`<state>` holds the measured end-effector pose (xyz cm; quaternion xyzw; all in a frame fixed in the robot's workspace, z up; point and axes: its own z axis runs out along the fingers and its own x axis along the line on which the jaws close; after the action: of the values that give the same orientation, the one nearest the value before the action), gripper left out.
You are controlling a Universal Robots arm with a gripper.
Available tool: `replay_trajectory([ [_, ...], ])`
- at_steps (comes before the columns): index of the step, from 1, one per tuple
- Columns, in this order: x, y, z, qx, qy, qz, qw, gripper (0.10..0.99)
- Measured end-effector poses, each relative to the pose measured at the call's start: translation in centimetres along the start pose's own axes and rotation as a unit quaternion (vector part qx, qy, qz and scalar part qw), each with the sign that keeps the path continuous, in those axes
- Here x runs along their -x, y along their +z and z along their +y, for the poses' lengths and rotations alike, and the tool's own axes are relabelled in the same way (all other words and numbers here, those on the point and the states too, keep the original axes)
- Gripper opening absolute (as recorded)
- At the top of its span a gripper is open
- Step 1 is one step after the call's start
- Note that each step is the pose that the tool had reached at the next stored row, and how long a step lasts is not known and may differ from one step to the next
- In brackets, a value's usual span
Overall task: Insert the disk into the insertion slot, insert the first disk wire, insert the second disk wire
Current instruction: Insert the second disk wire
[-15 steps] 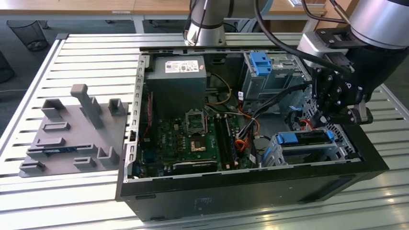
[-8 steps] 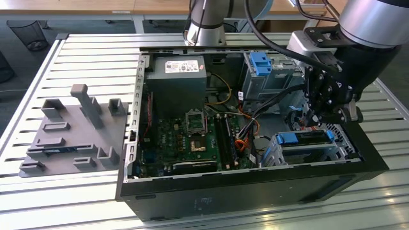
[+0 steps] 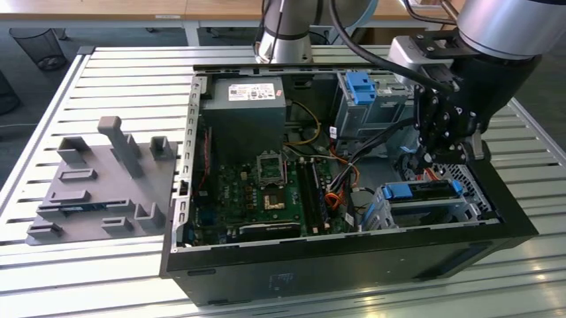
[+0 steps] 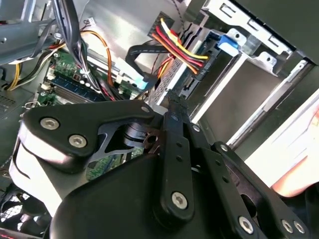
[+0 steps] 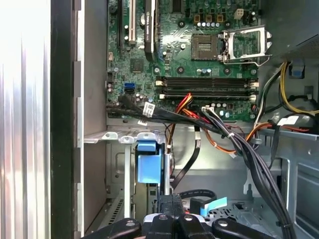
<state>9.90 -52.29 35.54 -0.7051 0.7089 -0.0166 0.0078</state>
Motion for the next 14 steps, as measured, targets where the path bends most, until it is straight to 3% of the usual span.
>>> replay_trajectory([
  [14,1.99,-0.33,0.29,0.0000,0.000,0.0010,1.0000,0.106],
])
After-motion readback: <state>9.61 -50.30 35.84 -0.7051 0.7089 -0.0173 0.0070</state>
